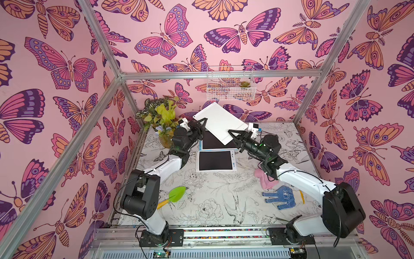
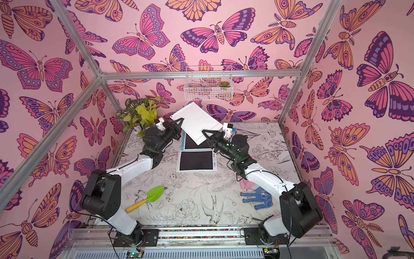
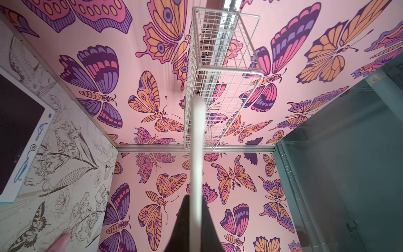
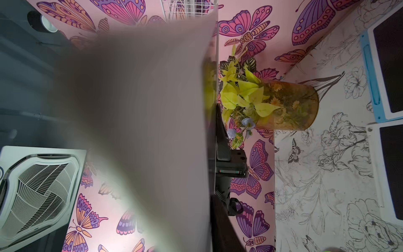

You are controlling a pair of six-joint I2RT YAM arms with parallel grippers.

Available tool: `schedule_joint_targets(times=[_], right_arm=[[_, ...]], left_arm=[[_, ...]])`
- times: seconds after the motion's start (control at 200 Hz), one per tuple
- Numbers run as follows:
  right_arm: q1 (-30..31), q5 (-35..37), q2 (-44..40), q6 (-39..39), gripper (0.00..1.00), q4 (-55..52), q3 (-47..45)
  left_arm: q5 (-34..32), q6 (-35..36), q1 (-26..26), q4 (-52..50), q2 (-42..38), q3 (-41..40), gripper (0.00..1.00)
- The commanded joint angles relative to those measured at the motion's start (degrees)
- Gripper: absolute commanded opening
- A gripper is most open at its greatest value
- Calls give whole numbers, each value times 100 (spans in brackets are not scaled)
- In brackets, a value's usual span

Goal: Wipe the drawing tablet
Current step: Adjust the drawing tablet at the center of the board.

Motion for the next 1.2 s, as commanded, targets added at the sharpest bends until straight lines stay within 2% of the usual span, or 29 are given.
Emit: schedule_joint_targets(times=[0.0,0.02,0.045,0.095,0.145,0.26,0.32,0.406,0.491,0.581,0.686,0.786,0.926,0.966,1.112,1.197], right_arm=[[-30,135,54,-88,10,539,267],[-31,149,58,-132,5,511,275],[-41,141,66,-180,0,470,275],[-95,90,22,-292,0,333,259],[-148,29,-90,-478,0,-28,258],[-490,-451,-458,-1004,0,-997,253],[-765,-844,-727,-1359,0,-1582,191],[-1128,-1472,-1105,-2008,0,-2668,81],[-1334,-2384,-1266,-3200,0,-4234,182],[-1325,-2990,-1312,-4516,0,-5857,212],[-1266,-3613,-1382,-4715,0,-5884,-291],[-957,-3763,-1353,-4640,0,-5705,-647],[-223,-3633,-873,-4910,0,-5711,-767],[-72,-3583,-711,-4988,0,-5682,-787],[85,-3604,-239,-5014,0,-5236,-940],[83,-3605,83,-5448,0,-5578,-804]], left_arm=[[-14,-75,-88,479,69,-146,0],[0,-78,-91,480,64,-154,1],[43,-76,-93,462,73,-171,10],[147,-78,-89,331,46,-199,31],[298,-31,-80,-12,-15,-230,46],[407,270,-33,-808,-351,-557,66],[485,591,21,-1668,-639,-687,71],[576,1241,122,-3305,-1083,-699,72],[577,2107,179,-4961,-1442,-549,71],[242,3311,169,-6859,-1677,-144,71],[-236,4435,149,-8515,-1721,153,70],[-260,5103,145,-8956,-1848,-133,68],[-220,5370,143,-9014,-2116,-802,67],[-220,5412,140,-9019,-2400,-952,67],[-195,5513,131,-9014,-2692,-1379,67],[-148,5591,106,-9006,-2760,-1557,68]])
